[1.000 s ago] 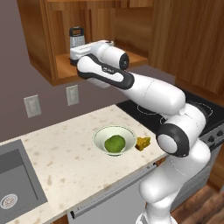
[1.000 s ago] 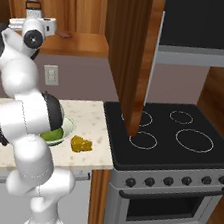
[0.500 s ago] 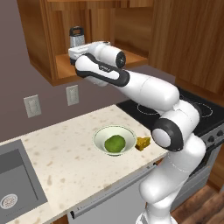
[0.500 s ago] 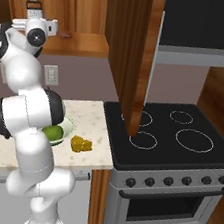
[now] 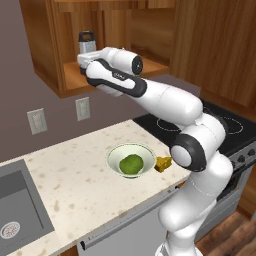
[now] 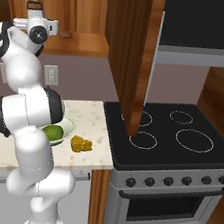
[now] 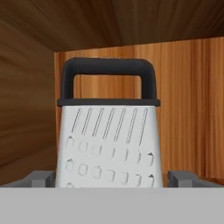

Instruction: Pick the cheese from the fridge and the cheese grater from the cabinet and place them next to the salad bowl.

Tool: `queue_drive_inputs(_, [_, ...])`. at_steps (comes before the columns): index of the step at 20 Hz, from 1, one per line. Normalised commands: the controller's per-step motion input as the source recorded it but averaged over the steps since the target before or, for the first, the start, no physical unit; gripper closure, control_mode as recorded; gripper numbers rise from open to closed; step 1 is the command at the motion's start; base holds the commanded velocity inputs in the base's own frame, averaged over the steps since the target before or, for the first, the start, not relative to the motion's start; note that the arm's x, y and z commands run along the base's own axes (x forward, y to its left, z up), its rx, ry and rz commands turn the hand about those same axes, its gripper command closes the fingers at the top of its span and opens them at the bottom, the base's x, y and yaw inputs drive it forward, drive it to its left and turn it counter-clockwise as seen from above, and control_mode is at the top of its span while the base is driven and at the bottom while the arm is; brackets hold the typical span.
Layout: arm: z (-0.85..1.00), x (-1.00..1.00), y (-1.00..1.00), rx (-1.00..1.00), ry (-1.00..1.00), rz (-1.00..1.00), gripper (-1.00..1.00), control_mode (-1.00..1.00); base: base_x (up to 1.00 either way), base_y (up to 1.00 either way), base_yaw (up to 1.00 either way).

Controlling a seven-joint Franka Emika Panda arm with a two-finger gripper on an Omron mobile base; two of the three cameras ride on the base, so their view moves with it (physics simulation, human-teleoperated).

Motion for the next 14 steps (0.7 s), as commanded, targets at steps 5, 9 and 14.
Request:
queue_drive_inputs(5, [-0.21,0.15,0.04,0.02,0.22,0.0,-1.0,-1.0,0.0,0.0,0.0])
queue_drive_inputs(9, [-0.38,0.13,0.25,0.0,0.22,0.0,1.0,-1.0,0.0,0.0,0.0])
queue_drive_inputs(14, [-0.37,0.11,0.1,0.0,0.2,0.0,1.0,-1.0,0.0,0.0,0.0])
